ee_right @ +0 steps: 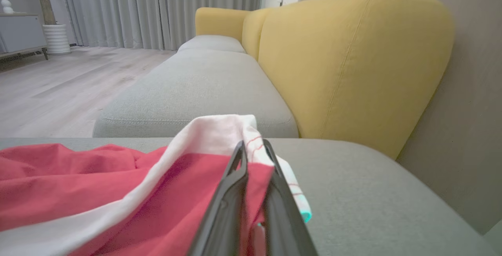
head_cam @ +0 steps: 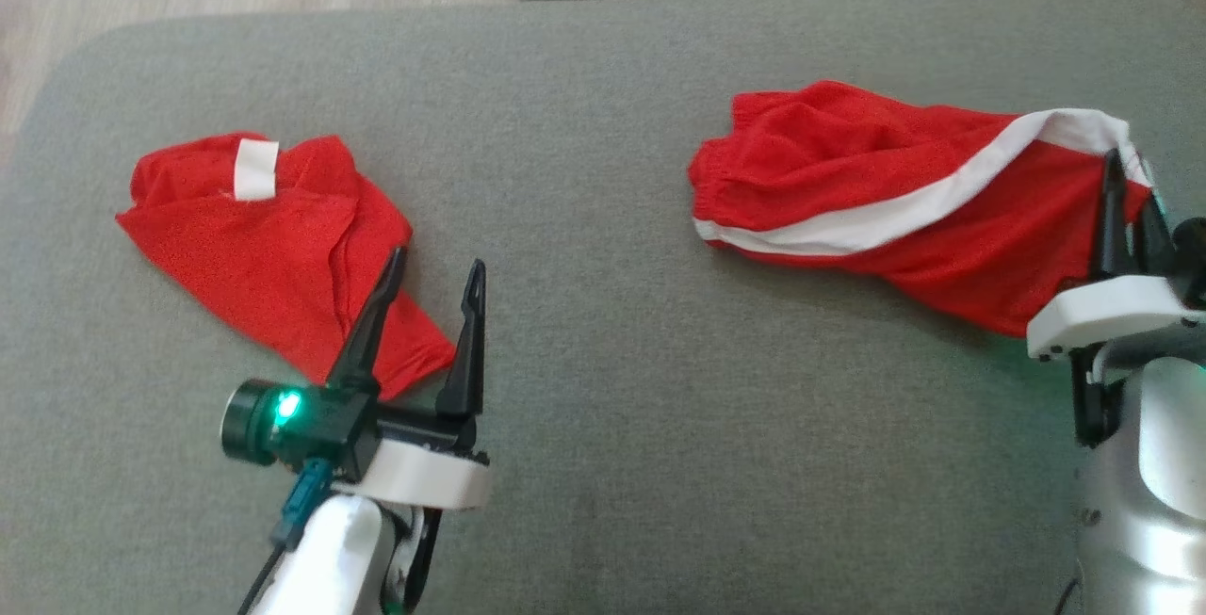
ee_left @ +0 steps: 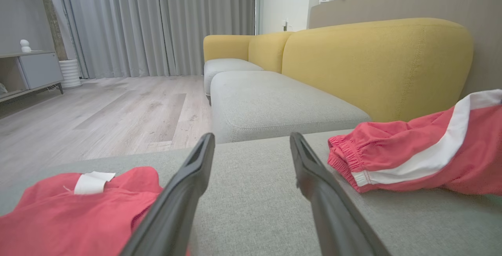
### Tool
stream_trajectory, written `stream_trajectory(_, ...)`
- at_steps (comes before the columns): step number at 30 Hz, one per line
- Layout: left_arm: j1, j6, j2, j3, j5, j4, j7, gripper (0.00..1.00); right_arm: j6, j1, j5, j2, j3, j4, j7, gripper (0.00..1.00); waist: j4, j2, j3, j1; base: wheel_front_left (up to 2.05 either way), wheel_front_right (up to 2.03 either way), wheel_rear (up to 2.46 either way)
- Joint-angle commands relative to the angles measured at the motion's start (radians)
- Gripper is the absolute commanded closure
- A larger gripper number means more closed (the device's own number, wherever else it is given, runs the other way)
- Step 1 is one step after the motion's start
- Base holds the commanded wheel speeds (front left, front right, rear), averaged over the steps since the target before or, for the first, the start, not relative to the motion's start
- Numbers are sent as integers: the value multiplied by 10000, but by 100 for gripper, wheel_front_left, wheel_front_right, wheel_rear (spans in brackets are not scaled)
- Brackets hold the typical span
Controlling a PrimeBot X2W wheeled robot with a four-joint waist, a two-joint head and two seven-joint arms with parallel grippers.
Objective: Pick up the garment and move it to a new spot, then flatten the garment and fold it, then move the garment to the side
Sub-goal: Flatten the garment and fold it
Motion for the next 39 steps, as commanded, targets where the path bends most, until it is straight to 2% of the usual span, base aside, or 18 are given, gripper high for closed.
stream_trajectory(1, -125, -51, 48, 424, 81, -273, -93, 0, -7, -147, -114, -45, 274, -425, -85, 100, -118, 0, -124, 1, 0, 0, 0)
stream_trajectory(7, 108, -140, -65, 570, 162, -263, -93, 0, -7, 678, -645, -45, 655, -1916, 653, 100, -400, 0, -410, 1, 0, 0, 0)
stream_trajectory(10, 213, -196, -109, 624, 208, -248, -93, 0, -7, 1338, -361, -45, 774, -2414, 1200, 100, -554, 0, -525, 1, 0, 0, 0)
stream_trajectory(11, 245, -213, -123, 637, 225, -238, -93, 0, -7, 1564, -234, -45, 728, -2587, 1346, 29, -604, 0, -558, 1, 0, 0, 0)
stream_trajectory(12, 273, -222, -137, 655, 242, -233, -93, 0, -7, 1772, -74, -45, 683, -2753, 1461, 0, -655, 0, -585, 1, 0, 0, 0)
stream_trajectory(17, 321, -297, -195, 730, 333, -242, -93, 0, -7, 2496, 802, -45, 931, -3644, 1196, 0, -890, 0, -646, 1, 0, 0, 0)
stream_trajectory(21, 326, -361, -221, 783, 407, -246, -93, 0, -7, 2849, 1760, -45, 1745, -4119, 450, 0, -1005, 0, -703, 1, 0, 0, 0)
stream_trajectory(26, 288, -455, -271, 796, 475, -226, -93, 0, -7, 3317, 2275, -45, 2785, -4528, 5, 0, -951, 0, -691, 1, 0, 0, 0)
stream_trajectory(33, 246, -573, -344, 816, 543, -201, -93, 0, -7, 3396, 1880, -45, 3675, -4003, 156, 0, -553, 0, -560, 1, 0, 0, 0)
stream_trajectory(39, 104, -637, -425, 833, 603, -183, -93, 0, -7, 2699, 896, -45, 4152, -2749, 1266, 0, -78, 0, -195, 1, 0, 0, 0)
